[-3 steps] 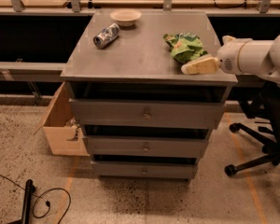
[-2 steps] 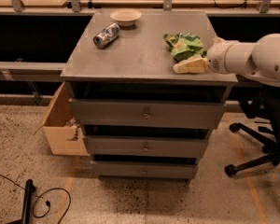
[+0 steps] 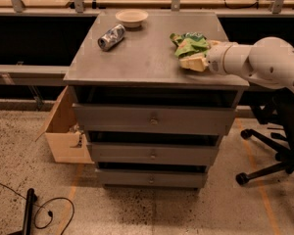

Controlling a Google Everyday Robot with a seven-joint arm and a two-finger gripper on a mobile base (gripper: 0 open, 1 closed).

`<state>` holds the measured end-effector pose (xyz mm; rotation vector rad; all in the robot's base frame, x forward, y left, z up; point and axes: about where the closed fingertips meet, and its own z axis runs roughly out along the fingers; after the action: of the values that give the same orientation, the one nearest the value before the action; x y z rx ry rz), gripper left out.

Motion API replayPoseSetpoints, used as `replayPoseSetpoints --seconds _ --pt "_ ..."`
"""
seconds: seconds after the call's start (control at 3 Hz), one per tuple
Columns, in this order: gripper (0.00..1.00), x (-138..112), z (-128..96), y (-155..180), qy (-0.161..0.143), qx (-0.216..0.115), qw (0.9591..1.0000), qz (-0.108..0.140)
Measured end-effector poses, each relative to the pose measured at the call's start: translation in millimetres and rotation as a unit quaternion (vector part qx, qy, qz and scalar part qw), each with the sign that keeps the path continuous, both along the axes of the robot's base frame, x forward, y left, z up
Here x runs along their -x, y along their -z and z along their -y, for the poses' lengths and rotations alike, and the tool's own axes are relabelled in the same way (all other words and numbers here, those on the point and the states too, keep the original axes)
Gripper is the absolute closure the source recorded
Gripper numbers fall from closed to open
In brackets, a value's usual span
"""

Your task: Move green rice chip bag near redbull can

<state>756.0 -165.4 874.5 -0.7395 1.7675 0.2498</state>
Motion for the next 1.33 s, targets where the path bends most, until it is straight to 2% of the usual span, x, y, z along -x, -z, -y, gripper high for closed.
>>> replayPoseSetpoints --seconds 0.33,0.67,1.0,1.33 --pt "0.71 -9 -34 -4 -0.051 -0.009 0.9986 0.007" --pt "0.95 -17 -80 -19 -0.119 -0.018 0.9924 0.022" --pt "1.0 -19 -121 -31 -0.168 -0.021 0.9851 0.033" --pt "0.84 -23 -152 -37 -0.188 -0.01 0.9813 0.04"
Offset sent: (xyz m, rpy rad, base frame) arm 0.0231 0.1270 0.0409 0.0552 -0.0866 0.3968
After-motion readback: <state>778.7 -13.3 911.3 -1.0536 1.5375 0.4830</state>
